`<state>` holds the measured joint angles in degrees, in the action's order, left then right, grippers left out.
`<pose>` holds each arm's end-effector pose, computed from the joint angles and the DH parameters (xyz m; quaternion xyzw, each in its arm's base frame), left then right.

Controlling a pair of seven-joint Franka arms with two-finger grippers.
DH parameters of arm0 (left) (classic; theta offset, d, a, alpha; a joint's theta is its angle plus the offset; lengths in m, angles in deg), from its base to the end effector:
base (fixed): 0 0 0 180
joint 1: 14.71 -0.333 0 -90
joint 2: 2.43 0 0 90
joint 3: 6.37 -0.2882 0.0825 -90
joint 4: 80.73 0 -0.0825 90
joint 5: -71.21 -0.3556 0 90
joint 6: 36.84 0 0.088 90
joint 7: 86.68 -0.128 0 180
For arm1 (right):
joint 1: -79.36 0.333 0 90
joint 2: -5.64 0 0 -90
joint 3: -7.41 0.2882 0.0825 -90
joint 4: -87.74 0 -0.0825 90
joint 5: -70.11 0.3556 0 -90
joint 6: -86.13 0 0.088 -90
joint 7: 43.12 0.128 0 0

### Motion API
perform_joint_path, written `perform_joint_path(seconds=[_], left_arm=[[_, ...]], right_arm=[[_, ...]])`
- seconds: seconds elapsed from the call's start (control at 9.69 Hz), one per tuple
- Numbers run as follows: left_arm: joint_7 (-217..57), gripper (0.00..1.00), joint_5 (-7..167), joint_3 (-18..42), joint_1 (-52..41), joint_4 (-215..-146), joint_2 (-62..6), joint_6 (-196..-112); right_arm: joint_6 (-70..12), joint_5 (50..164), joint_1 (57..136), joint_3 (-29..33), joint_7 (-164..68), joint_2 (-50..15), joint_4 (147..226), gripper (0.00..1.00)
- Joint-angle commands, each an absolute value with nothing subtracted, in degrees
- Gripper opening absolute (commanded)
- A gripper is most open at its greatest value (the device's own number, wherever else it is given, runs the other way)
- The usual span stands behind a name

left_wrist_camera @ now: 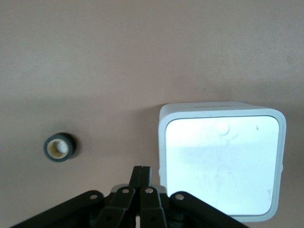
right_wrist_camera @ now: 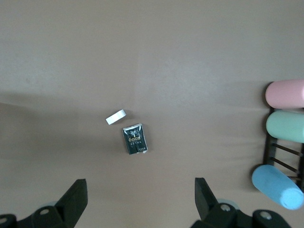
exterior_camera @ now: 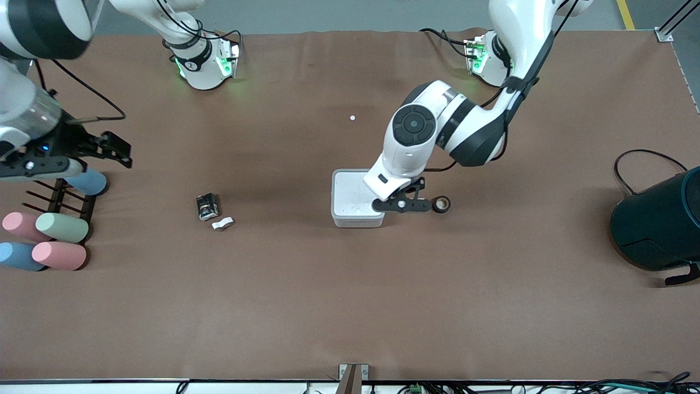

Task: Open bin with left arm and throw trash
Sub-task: 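Reach the left gripper to the bin lid while the right gripper reaches the packet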

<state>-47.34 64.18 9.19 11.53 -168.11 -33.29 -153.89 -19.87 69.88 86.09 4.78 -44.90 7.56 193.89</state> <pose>0.5104 -0.4134 0.3227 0.9994 -0.0311 -0.0094 0.0109 0.5284 0.0372 0.4911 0.9985 0.0518 0.0154 0.0009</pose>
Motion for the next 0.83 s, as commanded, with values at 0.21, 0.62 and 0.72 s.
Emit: perform_joint_path(seconds=[0.21, 0.62, 0.72], left_arm=[[-43.3, 0.0, 63.8, 9.3, 13.9, -163.3, -39.2, -159.5], [-42.4, 0.0, 66.3, 9.3, 15.2, -161.9, -42.9, -162.2], [-42.6, 0.0, 66.2, 9.3, 16.0, -161.9, -43.8, -163.7]], right_arm=[[-29.0, 69.8, 91.8, 4.8, -45.3, -2.5, 196.3, 0.97], [-41.6, 72.9, 93.8, 4.9, -53.4, -14.0, 196.2, 0.98], [-42.4, 75.2, 93.3, 4.9, -58.7, -16.1, 196.1, 0.97]])
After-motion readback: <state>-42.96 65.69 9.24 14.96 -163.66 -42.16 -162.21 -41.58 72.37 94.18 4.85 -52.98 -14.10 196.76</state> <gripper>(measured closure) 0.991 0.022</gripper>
